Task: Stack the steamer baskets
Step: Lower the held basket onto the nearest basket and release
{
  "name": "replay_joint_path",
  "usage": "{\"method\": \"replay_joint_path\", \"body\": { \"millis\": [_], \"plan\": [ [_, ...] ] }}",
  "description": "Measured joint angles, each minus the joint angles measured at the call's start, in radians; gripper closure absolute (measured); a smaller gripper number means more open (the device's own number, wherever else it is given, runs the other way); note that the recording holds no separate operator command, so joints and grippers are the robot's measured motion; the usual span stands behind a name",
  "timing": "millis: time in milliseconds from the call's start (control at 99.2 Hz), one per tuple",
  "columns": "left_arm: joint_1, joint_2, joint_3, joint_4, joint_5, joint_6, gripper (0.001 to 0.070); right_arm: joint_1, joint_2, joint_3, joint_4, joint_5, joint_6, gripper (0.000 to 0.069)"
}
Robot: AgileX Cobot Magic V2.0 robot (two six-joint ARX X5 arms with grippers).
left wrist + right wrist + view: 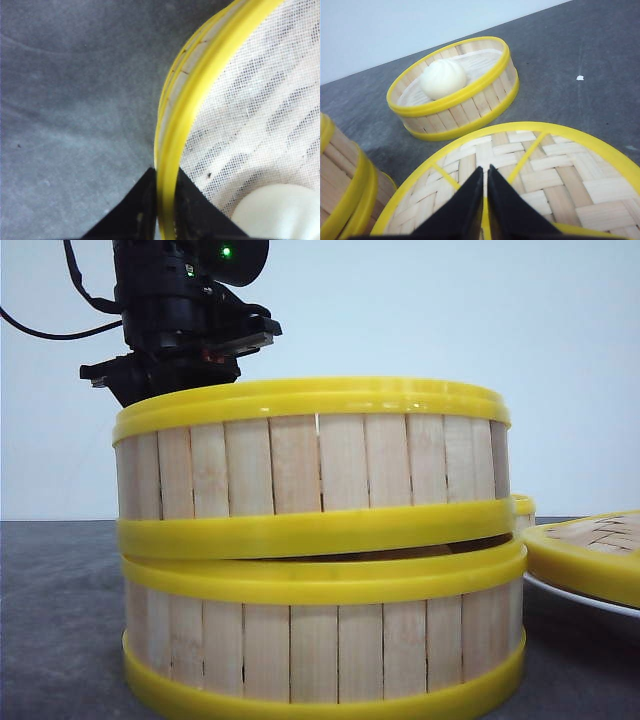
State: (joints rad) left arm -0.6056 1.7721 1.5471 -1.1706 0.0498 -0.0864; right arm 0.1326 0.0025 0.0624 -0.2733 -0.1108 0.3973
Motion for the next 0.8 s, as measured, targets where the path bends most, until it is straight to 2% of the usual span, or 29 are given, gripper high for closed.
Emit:
{"method": "replay_joint_path", "body": {
  "millis": [494, 797],
  "plan": [
    [-0.021, 0.0, 0.003, -0.003, -0.006, 0.0, 0.0688, 0.0, 0.0, 0.0, 0.0, 0.0, 0.0, 0.0681],
    [-0.036, 0.008, 0.042, -0.011, 0.013, 0.0, 0.0688, 0.0, 0.0, 0.0, -0.008, 0.0, 0.0, 0.0681]
  ]
}}
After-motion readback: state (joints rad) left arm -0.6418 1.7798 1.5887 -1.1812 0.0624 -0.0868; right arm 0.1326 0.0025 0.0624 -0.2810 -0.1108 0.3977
